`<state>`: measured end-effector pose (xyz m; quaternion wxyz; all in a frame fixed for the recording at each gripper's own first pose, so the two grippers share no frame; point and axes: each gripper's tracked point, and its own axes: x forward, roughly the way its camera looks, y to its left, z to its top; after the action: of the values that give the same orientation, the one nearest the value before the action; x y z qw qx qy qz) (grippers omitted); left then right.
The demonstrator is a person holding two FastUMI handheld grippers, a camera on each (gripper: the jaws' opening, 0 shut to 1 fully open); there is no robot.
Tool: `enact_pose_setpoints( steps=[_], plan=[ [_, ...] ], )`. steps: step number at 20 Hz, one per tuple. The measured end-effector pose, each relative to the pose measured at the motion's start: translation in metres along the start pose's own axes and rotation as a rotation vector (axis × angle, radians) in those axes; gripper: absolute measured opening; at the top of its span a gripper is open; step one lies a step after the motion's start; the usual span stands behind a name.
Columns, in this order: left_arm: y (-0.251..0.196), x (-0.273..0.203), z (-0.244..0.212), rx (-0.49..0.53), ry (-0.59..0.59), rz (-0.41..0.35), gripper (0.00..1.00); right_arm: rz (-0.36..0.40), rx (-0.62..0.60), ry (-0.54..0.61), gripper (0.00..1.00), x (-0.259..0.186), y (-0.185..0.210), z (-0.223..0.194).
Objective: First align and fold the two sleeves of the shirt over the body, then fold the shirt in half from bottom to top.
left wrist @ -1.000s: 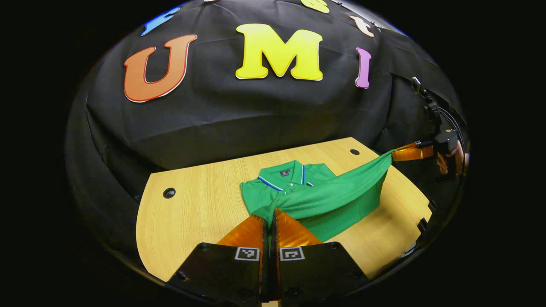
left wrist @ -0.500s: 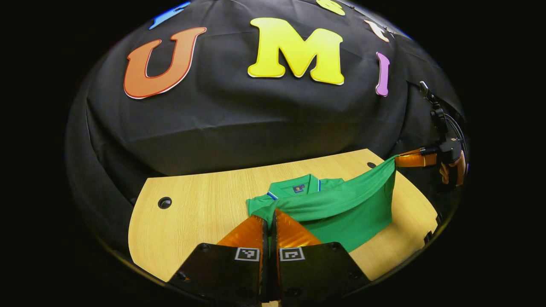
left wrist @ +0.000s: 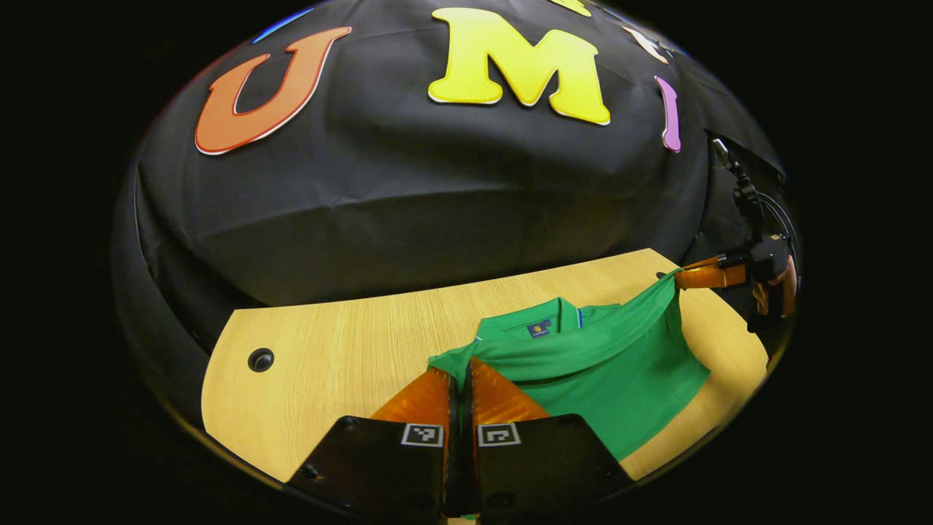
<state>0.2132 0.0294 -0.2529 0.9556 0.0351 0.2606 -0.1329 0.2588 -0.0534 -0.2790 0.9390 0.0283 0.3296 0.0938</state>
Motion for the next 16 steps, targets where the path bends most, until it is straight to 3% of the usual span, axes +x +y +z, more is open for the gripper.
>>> enact_pose_setpoints(
  steps=[6, 10, 16],
  plan=[
    [0.003, 0.041, -0.021, -0.061, -0.006, 0.044, 0.03, 0.001, -0.005, -0.01, 0.01, 0.04, -0.001, -0.008],
    [0.007, 0.057, -0.026, -0.045, -0.011, 0.069, 0.04, -0.01, -0.024, -0.011, 0.01, 0.058, -0.005, -0.014],
    [0.02, 0.067, -0.047, -0.061, 0.027, 0.118, 0.07, -0.035, 0.011, 0.056, 0.01, 0.078, -0.014, -0.037]
  ],
)
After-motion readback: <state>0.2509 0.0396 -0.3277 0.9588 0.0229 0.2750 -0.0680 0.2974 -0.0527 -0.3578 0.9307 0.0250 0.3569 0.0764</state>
